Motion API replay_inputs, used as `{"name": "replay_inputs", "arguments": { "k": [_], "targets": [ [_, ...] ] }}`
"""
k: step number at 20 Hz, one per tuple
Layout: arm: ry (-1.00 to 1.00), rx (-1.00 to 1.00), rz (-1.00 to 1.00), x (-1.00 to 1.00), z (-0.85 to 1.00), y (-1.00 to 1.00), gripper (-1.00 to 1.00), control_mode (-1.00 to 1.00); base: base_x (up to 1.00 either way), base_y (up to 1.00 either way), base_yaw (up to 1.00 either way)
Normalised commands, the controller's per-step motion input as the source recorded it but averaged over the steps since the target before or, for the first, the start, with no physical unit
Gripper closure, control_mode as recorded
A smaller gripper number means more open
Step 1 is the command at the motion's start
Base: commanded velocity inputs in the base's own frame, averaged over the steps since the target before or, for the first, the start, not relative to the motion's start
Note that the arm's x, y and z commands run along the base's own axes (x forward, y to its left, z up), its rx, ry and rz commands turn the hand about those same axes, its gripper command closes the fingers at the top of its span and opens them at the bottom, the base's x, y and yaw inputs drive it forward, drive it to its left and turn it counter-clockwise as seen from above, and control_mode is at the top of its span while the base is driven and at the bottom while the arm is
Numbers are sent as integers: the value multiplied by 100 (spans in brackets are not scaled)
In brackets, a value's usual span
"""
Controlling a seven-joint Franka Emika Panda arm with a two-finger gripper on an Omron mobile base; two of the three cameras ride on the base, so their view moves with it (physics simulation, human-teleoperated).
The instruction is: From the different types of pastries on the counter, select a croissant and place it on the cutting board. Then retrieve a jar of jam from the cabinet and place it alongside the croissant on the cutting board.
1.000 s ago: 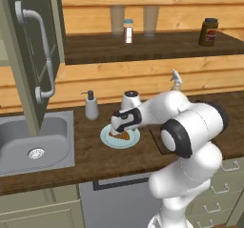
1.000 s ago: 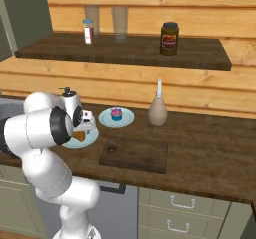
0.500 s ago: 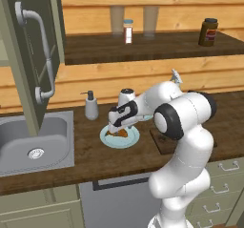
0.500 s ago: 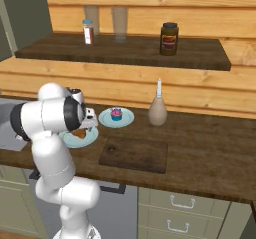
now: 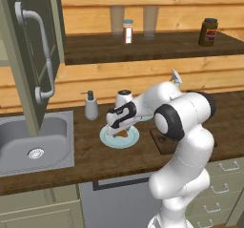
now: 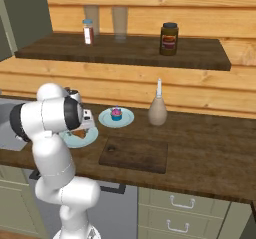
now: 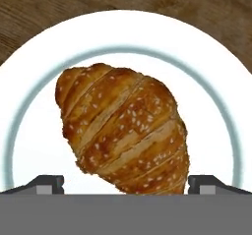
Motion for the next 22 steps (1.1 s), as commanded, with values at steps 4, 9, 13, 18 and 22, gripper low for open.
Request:
{"name": "replay_inputs", "arguments": {
  "k": [4, 9, 13, 18, 22],
  "targets": [
    [0, 0, 6, 2, -25, 30, -100, -100, 0, 0, 0],
    [-1, 1, 10, 15, -33, 1, -100, -100, 0, 0, 0],
    [0, 3, 13, 13, -39, -7, -100, -100, 0, 0, 0],
    [0, 0, 10, -1, -42, 0, 100, -100, 0, 0, 0],
    [-12, 0, 0, -54, 21, -22, 100, -100, 0, 0, 0]
  ]
}}
